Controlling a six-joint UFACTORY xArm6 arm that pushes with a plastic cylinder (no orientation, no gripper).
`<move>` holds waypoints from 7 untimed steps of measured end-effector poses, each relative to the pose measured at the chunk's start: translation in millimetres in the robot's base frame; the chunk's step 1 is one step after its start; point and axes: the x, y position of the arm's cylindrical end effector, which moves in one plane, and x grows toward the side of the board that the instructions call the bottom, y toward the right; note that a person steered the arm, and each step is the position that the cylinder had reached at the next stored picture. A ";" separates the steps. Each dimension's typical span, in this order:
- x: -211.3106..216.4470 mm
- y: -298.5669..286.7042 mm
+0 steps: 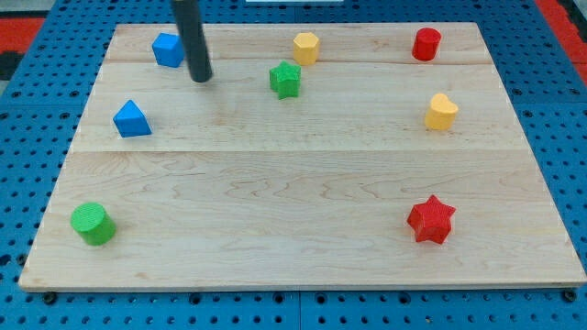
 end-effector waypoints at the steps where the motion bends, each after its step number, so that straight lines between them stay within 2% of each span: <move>1: 1.7 38.3; 2: -23.7 35.7; 3: -81.8 59.7; 4: -87.7 101.3; 5: -41.3 183.5; 6: -24.9 198.1; 7: 33.0 184.0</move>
